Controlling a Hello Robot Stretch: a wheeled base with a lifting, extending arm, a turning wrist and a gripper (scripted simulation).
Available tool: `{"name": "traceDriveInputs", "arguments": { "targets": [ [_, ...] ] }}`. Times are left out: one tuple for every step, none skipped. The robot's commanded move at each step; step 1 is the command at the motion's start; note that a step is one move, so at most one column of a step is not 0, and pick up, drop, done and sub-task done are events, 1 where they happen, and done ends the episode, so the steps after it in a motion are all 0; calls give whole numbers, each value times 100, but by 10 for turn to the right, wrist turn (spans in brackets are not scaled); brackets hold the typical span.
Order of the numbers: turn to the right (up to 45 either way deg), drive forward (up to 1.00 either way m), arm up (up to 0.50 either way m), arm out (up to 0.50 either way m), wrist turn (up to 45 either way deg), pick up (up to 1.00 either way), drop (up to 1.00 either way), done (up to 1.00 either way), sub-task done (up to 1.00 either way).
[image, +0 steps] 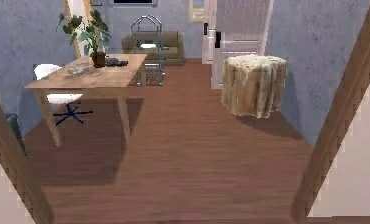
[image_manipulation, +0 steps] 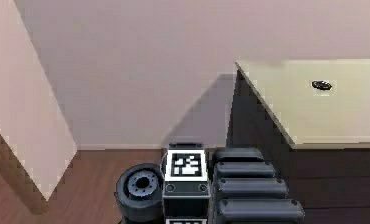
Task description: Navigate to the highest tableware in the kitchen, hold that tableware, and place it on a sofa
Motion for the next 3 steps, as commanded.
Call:
{"name": "traceDriveInputs", "arguments": {
  "targets": [
    [0, 100, 0, 0, 0, 0, 0, 0, 0],
    [0, 100, 0, 0, 0, 0, 0, 0, 0],
    [-30, 0, 0, 0, 0, 0, 0, 0, 0]
  ]
}}
